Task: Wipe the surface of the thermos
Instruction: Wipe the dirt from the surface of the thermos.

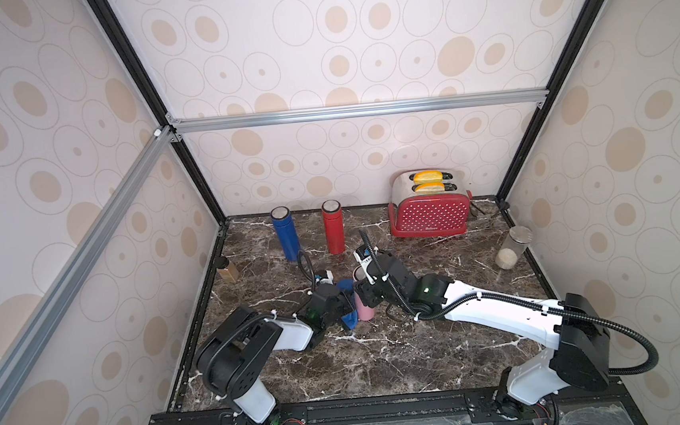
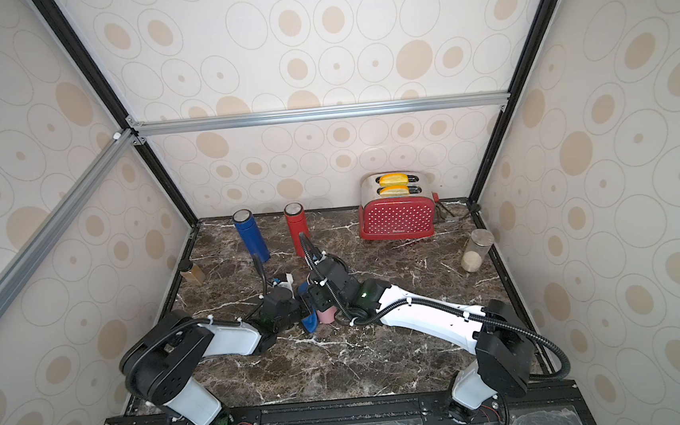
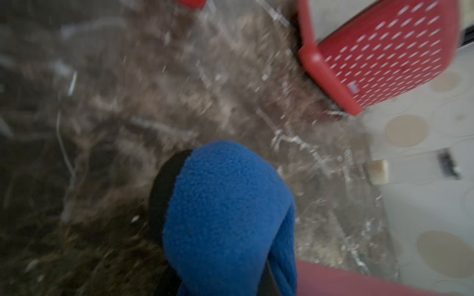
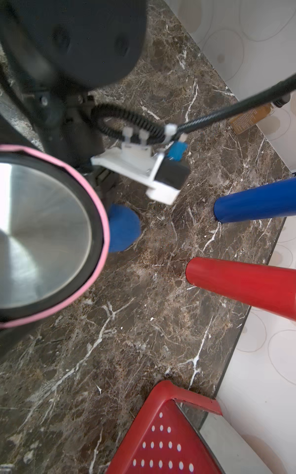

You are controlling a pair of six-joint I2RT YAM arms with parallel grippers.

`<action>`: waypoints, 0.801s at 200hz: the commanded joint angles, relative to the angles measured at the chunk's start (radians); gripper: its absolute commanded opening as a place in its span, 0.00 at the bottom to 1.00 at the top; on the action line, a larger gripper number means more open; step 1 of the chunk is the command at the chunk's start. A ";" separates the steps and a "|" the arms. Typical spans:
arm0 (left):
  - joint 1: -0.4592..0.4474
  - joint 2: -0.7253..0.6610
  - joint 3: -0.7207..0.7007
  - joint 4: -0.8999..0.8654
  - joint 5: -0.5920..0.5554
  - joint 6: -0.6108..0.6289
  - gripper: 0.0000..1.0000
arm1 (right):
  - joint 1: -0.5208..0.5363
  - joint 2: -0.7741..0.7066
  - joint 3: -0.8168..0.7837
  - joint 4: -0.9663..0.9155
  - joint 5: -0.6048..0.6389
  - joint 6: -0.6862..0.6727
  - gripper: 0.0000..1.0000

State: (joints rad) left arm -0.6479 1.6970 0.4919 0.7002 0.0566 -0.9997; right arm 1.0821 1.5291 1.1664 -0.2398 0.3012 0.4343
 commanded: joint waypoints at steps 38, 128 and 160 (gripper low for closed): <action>-0.072 -0.082 0.002 0.017 0.071 -0.073 0.00 | 0.044 0.089 -0.091 -0.224 -0.073 0.150 0.00; -0.188 -0.377 0.089 -0.177 -0.102 -0.157 0.00 | 0.090 0.118 -0.104 -0.185 -0.022 0.306 0.00; -0.199 -0.262 0.028 -0.085 -0.134 -0.158 0.00 | 0.097 0.126 -0.105 -0.178 -0.022 0.316 0.00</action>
State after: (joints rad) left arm -0.7773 1.3468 0.5442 0.4862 -0.1825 -1.1172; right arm 1.1290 1.5375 1.1439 -0.2321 0.4961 0.6537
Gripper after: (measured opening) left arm 0.110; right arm 0.660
